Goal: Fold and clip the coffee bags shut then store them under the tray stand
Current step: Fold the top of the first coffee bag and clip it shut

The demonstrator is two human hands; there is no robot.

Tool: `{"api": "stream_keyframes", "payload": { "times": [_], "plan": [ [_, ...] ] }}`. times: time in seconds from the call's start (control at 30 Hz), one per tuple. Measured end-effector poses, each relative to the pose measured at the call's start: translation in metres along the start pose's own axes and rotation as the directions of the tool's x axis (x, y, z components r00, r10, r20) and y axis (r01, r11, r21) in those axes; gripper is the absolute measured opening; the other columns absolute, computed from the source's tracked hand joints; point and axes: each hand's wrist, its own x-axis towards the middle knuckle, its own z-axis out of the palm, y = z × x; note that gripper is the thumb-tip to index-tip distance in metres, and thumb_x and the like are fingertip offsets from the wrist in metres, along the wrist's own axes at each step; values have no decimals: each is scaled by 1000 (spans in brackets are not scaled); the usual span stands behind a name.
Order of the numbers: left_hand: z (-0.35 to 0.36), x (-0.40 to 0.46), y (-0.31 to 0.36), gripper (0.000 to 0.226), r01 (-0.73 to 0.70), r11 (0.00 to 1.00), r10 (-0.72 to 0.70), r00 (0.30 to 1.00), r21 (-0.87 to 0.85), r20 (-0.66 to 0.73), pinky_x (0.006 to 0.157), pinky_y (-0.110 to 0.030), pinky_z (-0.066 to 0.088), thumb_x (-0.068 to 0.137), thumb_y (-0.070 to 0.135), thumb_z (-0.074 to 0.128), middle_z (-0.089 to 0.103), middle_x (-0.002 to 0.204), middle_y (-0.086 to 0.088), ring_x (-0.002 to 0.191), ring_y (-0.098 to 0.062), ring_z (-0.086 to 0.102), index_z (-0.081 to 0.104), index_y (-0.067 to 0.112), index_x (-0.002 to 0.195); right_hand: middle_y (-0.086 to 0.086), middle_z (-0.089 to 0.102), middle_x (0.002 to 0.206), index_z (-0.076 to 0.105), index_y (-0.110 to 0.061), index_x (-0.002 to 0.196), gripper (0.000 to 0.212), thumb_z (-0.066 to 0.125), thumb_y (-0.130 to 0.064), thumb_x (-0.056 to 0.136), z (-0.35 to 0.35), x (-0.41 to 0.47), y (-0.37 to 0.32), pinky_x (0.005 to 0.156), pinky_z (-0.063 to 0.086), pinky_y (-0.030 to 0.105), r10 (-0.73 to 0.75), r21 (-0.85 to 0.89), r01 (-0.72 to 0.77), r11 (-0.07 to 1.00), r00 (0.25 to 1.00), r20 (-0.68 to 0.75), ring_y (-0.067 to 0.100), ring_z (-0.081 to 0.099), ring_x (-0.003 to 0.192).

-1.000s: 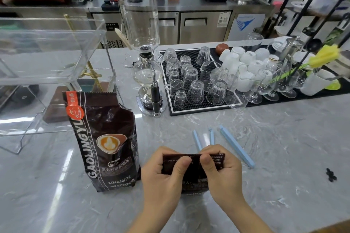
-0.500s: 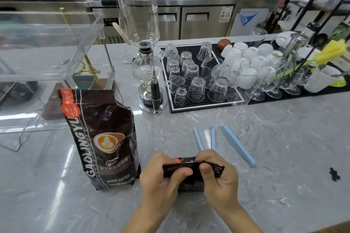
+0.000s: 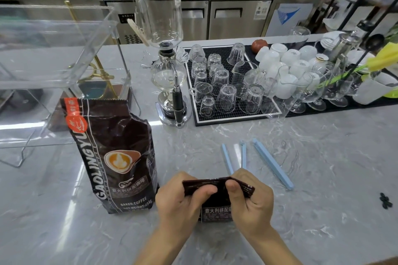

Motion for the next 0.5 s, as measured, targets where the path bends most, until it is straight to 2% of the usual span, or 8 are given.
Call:
{"api": "stream_keyframes", "payload": {
  "times": [0.13,0.27,0.3,0.4,0.5],
  "plan": [
    [2,3,4,53,26,1000,-26,999,2,-25,54,5,34,88,69,55,60,76,1,58,23,51,58,20,67,9,41,47,46,3,50,73,46,-50,100,2,4,-3,48,29,13,-20,-30,20,999,1000,-9,15,38,46],
    [4,10,11,47,-20,1000,20,999,-11,-49,56,9,33,90,66,54,54,74,18,60,28,50,54,22,74,8,38,44,44,3,48,74,44,-48,101,1,14,-7,46,26,13,-78,-61,77,995,997,-18,13,35,43],
    [4,10,11,47,-26,1000,25,999,-8,-48,56,8,33,90,66,54,54,74,18,60,28,50,54,22,75,8,38,44,44,3,47,74,44,-48,101,1,14,-7,46,26,13,-88,-63,86,994,996,-20,13,34,43],
    [5,9,7,48,11,1000,-10,999,18,-41,54,5,35,90,68,53,60,79,4,60,26,51,55,21,78,7,36,43,42,1,48,74,41,-51,101,6,15,-6,47,24,9,-64,-79,63,995,998,-12,3,29,45],
    [4,8,4,43,16,1000,-16,999,10,-30,57,3,38,93,64,52,65,81,9,65,24,55,58,23,81,-13,32,51,41,-15,56,58,40,-53,100,7,14,-7,50,24,4,-49,-26,49,998,999,1,-8,28,50]
  ]
}}
